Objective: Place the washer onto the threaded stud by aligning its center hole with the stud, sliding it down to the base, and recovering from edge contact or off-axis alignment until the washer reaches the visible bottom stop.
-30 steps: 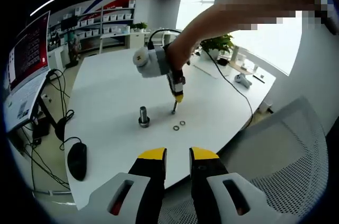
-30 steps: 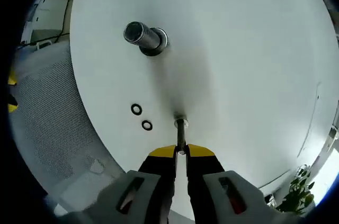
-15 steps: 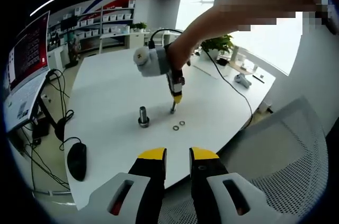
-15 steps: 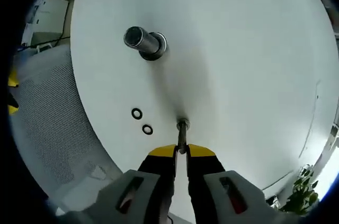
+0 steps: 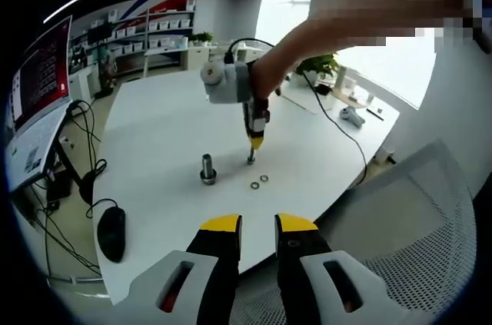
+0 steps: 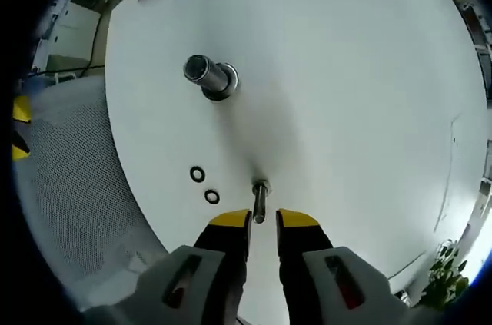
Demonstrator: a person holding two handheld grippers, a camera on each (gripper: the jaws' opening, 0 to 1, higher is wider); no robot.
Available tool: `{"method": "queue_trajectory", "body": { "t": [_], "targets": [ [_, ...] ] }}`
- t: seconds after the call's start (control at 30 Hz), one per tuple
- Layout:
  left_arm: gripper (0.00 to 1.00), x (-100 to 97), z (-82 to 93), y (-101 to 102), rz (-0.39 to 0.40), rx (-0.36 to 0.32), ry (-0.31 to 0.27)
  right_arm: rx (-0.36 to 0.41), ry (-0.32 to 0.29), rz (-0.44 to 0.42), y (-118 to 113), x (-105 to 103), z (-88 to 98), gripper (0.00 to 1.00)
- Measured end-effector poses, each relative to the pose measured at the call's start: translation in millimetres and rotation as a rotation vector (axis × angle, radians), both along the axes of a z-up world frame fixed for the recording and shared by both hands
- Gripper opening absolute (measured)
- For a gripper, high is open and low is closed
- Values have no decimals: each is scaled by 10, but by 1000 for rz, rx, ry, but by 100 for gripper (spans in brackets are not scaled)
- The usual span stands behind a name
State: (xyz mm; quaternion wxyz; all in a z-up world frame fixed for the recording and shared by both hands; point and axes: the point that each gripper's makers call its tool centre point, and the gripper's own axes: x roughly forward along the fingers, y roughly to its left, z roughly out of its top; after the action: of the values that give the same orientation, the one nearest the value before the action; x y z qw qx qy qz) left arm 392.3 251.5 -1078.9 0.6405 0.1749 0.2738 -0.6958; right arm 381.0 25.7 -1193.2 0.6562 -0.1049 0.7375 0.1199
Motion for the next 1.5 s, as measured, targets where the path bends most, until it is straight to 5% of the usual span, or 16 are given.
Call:
{"method": "queue_trajectory", "body": {
  "t": [0.13,0.3,0.47,0.8,1.1,1.5],
  "targets": [
    [15,-8,-2,-2,-2,1,2,4,-51,16,24,67,44,19],
    [15,-13,15,9,-5,0,3,-7,-186,63,208,180,220,21],
    [15,-8,14,10,-5,-1,4,13,-242,82,322,237,149,22],
    [15,-20,25,-3,-9,4,4,71,-260,82,689,88,-140,23],
    [14,-21,19,8,-13,10,3,89,-255,16,731,-63,-428,23],
    [14,0,14,5,2,7,0,27,-284,9,728,-95,-449,19]
  ]
}}
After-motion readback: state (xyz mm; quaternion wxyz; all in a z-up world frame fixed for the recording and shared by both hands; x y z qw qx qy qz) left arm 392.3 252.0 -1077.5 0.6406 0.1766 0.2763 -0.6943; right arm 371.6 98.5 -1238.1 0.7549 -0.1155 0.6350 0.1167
